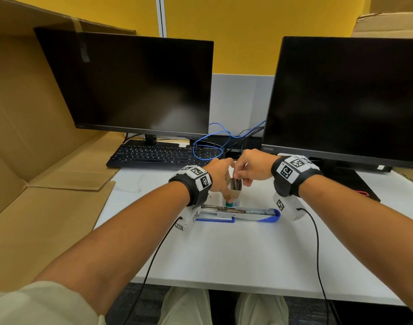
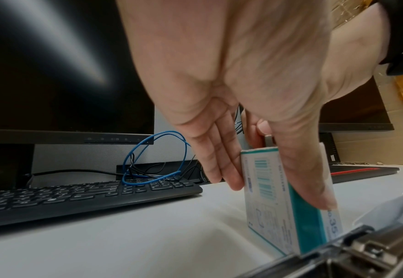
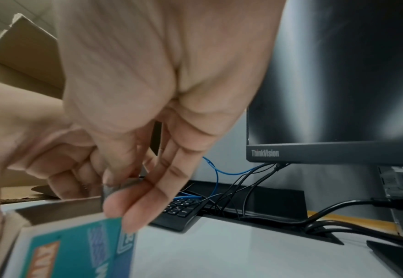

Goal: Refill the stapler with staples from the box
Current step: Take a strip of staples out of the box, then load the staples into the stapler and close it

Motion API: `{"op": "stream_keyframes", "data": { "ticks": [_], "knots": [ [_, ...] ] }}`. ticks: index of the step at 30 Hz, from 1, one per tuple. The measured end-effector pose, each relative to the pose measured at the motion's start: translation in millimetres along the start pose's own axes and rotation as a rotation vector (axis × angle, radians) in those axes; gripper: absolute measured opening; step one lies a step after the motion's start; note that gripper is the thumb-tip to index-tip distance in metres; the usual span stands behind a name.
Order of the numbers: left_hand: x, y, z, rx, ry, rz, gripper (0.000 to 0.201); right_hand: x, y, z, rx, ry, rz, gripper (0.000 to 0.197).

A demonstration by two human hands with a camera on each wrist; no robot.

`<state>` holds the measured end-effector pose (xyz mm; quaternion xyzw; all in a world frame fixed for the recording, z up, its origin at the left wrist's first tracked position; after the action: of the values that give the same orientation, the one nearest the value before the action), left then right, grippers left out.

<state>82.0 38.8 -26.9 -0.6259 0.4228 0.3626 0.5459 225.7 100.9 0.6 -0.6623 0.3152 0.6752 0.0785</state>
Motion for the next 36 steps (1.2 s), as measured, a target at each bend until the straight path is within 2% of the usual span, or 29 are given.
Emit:
{"op": "stream_keyframes", "data": {
  "ticks": [5, 11, 16, 22, 27, 30, 32, 34, 36],
  "knots": [
    [-0.3, 0.5, -0.8, 0.004, -0.004, -0.018, 0.101, 2.3, 3.8, 1.3, 0.004, -0.058, -0.008, 0.02],
    [2.0, 1.5, -0.7, -0.007, -0.015, -0.049, 0.104, -3.4, 6.9, -4.8, -0.007, -0.059, 0.005, 0.018],
    [4.0, 0.3, -1.0, -0.014, -0.032, -0.029, 0.088, -7.1, 13.1, -9.0, -0.033, -0.13, -0.005, 0.023],
    [7.8, 2.9, 1.9, -0.044, -0.077, -0.061, 0.106, -15.9, 18.7, -13.1, -0.016, -0.264, 0.02, 0.026],
    [12.3, 6.2, 2.6, -0.039, -0.102, -0.069, 0.103, -22.3, 20.6, -19.5, -0.011, -0.346, 0.049, 0.026],
    [12.2, 8.7, -0.7, 0.001, -0.156, -0.111, 0.105, -23.0, 20.1, -22.9, -0.008, -0.381, 0.086, 0.016],
    [7.0, 8.1, -6.6, 0.052, -0.245, -0.153, 0.093, -22.0, 19.4, -24.9, 0.0, -0.413, 0.128, 0.011],
    [-0.6, 6.6, -12.2, 0.11, -0.337, -0.195, 0.071, -18.9, 18.9, -25.6, 0.021, -0.432, 0.21, 0.011],
    [-8.4, 4.2, -18.8, 0.137, -0.369, -0.192, 0.048, -13.4, 20.3, -24.9, 0.043, -0.441, 0.284, 0.013]
  ]
}}
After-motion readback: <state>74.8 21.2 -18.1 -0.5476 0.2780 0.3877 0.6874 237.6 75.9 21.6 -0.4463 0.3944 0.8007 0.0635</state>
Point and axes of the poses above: each hand's wrist, its own z-axis towards the middle knuckle, its own x-axis out of the palm, y = z × x, the point moved 1 cm from there along z, towards the middle knuckle, and after that the axes turned 6 degrees about -x, right-handed, at the moved point
